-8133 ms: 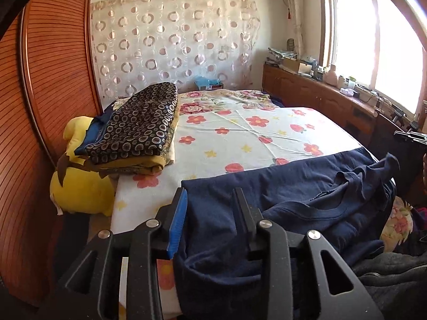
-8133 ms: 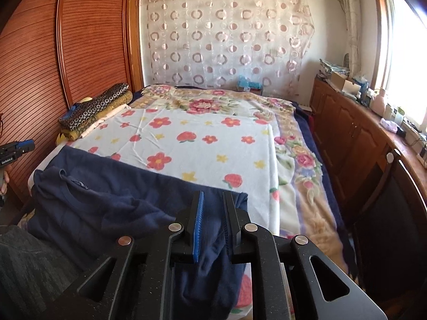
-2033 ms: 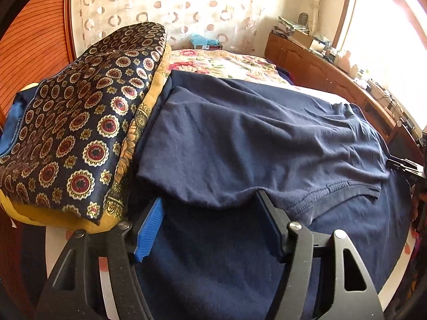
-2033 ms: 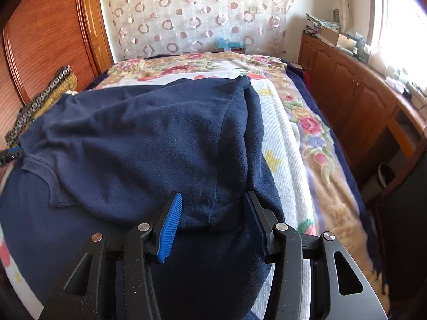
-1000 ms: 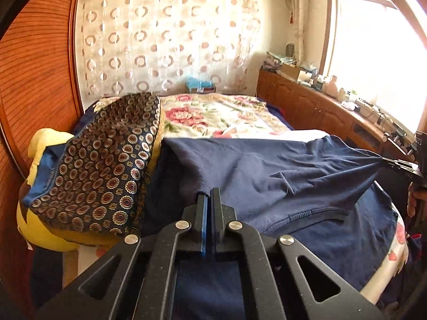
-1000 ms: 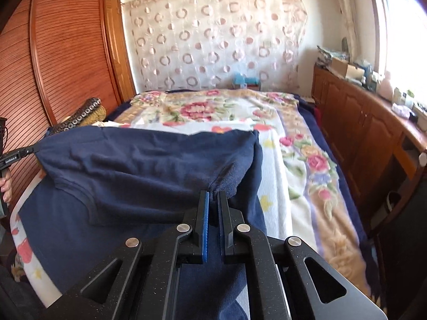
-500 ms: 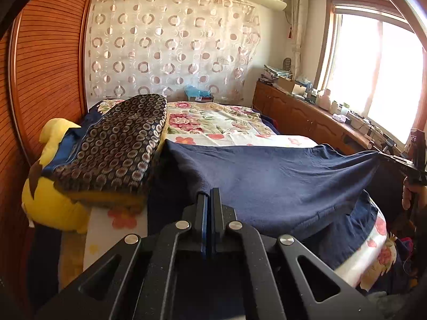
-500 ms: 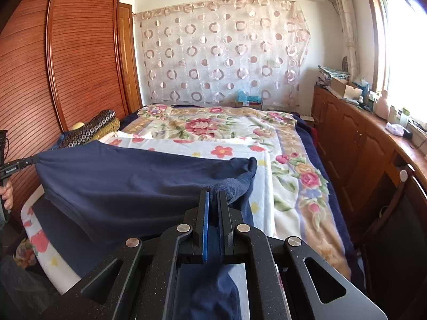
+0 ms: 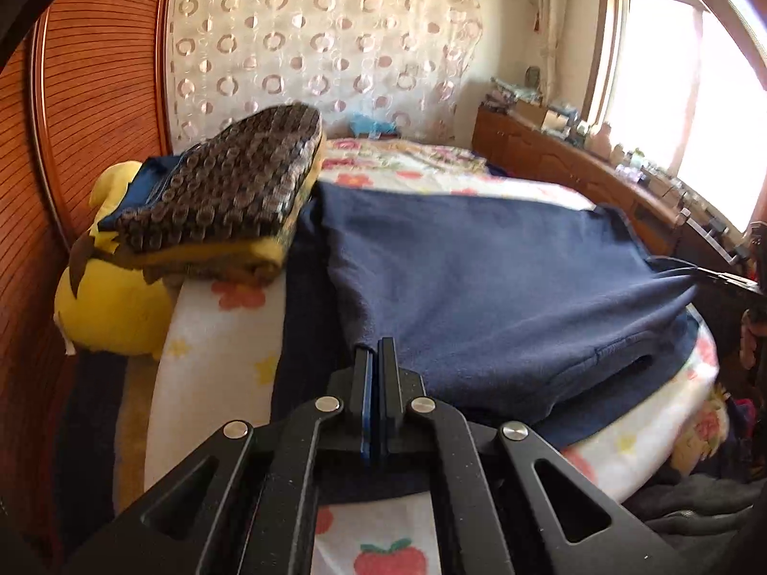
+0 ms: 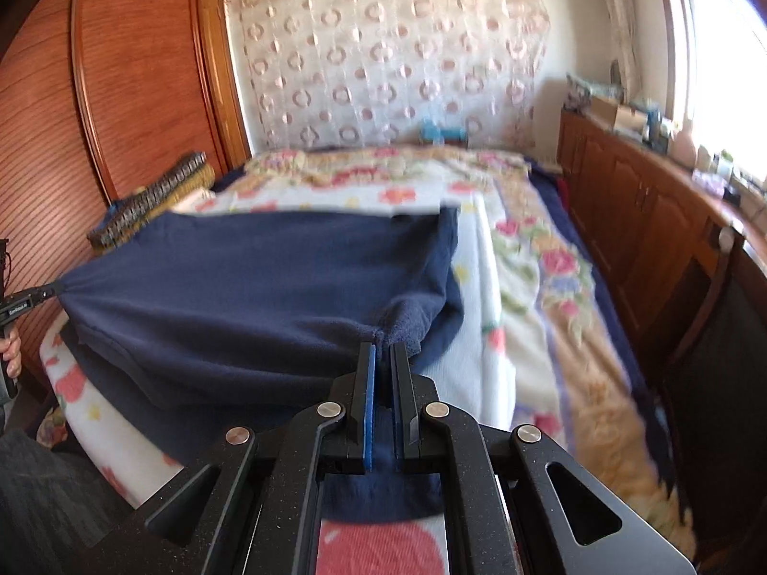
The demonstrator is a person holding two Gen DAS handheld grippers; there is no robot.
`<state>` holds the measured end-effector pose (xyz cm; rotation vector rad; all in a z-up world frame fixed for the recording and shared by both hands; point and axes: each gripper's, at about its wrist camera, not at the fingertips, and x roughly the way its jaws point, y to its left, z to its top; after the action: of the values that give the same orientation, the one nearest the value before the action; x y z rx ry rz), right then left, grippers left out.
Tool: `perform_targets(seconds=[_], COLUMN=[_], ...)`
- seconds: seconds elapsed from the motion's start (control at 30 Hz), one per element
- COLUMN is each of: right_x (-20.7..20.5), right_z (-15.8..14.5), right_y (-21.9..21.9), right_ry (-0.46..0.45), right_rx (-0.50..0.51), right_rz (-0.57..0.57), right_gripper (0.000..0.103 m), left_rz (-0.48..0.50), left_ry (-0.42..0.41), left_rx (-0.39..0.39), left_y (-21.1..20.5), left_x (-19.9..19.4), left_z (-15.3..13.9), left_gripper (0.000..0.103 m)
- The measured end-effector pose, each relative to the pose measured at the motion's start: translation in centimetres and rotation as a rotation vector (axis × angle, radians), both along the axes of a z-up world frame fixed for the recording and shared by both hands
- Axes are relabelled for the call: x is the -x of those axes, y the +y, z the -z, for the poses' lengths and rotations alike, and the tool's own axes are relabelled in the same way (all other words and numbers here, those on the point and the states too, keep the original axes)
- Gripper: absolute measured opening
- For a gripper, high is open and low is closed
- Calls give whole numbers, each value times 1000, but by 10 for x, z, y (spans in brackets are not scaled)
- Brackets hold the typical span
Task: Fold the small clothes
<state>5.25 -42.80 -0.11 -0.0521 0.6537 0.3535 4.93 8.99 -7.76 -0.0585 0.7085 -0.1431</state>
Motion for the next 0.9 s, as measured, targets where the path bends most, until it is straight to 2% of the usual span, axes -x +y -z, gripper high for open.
perform_targets(seconds=[0.2,0.27,0.37,0.43,0.6,0.67,0.73,0.9], right_x=[-6,-5,-2,8,17,17,14,7], right_z=[16,13,6,2,7,14,21,30], right_y=[3,2,0,-2,-6,-4,2,9], right_ry=[70,71,63,51,33,50,70,99], right_rx=[6,1,4,6,39,71,81,110], right_rz=[8,10,19,27,65,86,89,90], right_gripper=[5,6,12,15,30,30,30,30], left_rz=[-16,-18,-30,-38,-33,-39,-49,-45], left_ry=[38,33,8,-8,-60,-67,-73,-62], left_rx=[-18,0,9,-1,-4,-3,1,2], left_y=[-3,-1,2,1,3,3,2,0], left_x=[0,3,11,15,18,17,16,12], left_z=[13,13,10,6,-6,-8,-9,-3], left_gripper=[3,5,8,20,38,45,71,78])
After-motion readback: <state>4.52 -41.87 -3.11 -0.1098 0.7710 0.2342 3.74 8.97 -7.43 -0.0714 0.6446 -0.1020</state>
